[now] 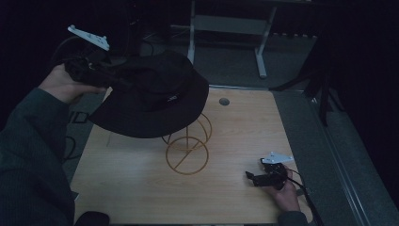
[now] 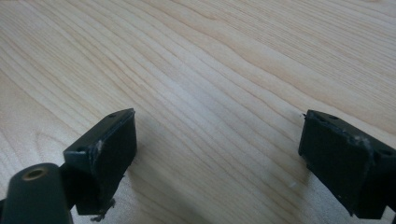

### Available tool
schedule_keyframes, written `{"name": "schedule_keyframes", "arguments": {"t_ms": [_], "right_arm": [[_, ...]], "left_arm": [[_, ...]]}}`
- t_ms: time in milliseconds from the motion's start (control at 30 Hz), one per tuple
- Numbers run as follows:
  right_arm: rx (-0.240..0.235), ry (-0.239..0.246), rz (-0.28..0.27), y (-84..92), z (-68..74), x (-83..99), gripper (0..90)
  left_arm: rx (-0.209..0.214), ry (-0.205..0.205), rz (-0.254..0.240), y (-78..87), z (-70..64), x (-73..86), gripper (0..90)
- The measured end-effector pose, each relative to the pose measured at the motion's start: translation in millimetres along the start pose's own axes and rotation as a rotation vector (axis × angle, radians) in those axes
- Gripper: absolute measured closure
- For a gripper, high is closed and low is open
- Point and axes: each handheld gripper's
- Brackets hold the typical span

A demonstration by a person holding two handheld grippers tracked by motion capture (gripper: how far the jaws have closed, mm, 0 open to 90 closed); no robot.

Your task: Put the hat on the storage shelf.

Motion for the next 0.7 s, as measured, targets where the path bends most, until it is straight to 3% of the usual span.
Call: {"name": "schedule_keyframes", "arguments": {"t_ms": [700], "right_arm": [[0.000,0.000,0.001,0.1,0.0,0.0,11.2]], "left_arm": [[0.019,-0.063,0.047,-19.9,-17.4,-7.7,88.2]]}}
Point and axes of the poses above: each handheld gripper's, and its own axes: y roughly backward along the jaws, x roughly out of its underside, z roughly to its left, and after that the axes turned 9 degrees about y, right-handed
